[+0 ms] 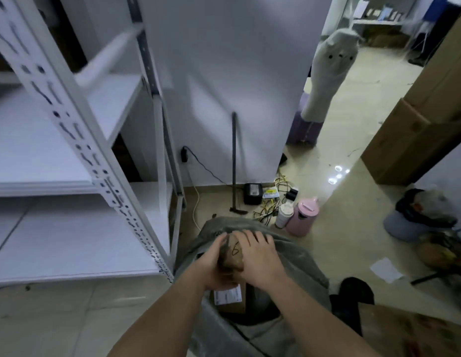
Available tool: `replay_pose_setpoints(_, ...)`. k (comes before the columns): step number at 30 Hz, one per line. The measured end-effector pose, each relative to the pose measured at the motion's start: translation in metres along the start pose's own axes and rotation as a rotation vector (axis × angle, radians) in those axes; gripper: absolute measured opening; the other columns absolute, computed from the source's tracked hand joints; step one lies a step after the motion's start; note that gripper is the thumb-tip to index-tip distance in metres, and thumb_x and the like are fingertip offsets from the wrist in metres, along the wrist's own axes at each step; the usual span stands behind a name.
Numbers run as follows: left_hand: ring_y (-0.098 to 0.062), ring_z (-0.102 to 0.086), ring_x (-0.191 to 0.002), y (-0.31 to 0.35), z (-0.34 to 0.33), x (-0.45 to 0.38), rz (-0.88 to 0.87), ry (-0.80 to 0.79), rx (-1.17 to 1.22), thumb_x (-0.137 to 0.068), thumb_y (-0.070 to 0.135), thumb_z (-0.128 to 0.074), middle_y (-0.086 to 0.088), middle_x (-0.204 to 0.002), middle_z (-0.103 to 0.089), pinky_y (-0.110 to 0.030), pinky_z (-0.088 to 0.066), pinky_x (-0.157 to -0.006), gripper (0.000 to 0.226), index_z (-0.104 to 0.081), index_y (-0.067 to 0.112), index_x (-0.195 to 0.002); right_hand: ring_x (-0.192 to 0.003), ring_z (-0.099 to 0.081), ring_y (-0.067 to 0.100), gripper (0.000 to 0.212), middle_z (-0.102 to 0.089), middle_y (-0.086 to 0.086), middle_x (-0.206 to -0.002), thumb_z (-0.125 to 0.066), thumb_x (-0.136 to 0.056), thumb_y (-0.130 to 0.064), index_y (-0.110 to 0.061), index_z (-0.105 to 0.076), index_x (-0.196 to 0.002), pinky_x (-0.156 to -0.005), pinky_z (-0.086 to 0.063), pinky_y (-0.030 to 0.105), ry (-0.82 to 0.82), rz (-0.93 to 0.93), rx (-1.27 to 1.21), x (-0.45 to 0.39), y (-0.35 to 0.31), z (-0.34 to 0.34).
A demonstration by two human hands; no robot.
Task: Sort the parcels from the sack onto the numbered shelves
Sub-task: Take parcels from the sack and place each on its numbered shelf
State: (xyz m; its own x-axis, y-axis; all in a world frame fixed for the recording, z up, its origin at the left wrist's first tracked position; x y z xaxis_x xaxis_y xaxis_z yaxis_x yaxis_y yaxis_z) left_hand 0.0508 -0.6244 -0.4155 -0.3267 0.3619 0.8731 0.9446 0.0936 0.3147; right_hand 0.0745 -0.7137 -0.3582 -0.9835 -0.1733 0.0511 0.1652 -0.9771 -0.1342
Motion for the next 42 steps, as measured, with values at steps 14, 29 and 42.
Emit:
replay_pose_setpoints(14, -0.034, -0.061, -0.097, 0.038, -0.050, 0.209, -0.278, 0.003, 0.030, -0.078, 0.047, -0.066, -0.020, -0.107, -0.064, -0.039, -0.055, -0.075, 0.049, -0.064, 0.008, -0.108, -0.121, -0.051, 0.018, 0.052, -0.050, -0.006, -0.135, -0.043, -0.091, -0.052, -0.025, -0.045, -0.135, -0.095, -0.034, 0.029, 0.520, -0.233, -0.218, 0.095, -0.052, 0.241)
replay_pose_setpoints(29, -0.021, -0.055, -0.058, -0.061, 0.000, 0.373, -0.478, 0.170, 0.075, -0.088, 0.050, -0.050, -0.008, -0.046, -0.059, -0.026, -0.042, -0.058, 0.049, -0.058, 0.008, -0.065, -0.093, -0.066, 0.025, 0.048, -0.071, 0.011, -0.103, -0.049, -0.089, -0.054, -0.018, -0.064, -0.117, -0.073, -0.054, 0.033, -0.148, -0.586, -1.573, 0.159, -0.140, 0.200)
replay_pose_setpoints(42, -0.021, -0.059, -0.075, -0.030, 0.159, 0.486, -0.679, 0.207, 0.248, -0.087, 0.046, -0.057, -0.010, -0.066, -0.066, -0.034, -0.049, -0.084, 0.039, -0.060, 0.007, -0.081, -0.088, -0.069, 0.027, 0.044, -0.070, 0.014, -0.103, -0.050, -0.088, -0.050, -0.015, -0.064, -0.110, -0.070, -0.060, 0.039, -0.030, -0.411, -1.560, 0.101, -0.337, 0.225)
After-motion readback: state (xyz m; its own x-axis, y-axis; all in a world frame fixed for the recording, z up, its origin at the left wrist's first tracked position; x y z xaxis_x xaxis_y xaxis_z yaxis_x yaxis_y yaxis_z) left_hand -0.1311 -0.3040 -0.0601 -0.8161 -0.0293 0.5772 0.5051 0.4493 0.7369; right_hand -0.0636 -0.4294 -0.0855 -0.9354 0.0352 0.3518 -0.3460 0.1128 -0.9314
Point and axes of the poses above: each hand's wrist, its own x-axis away from the middle knuckle, its own z-axis out of the back of the hand, y = z × x, the point moved 8 cm from there along -x, towards the middle knuckle
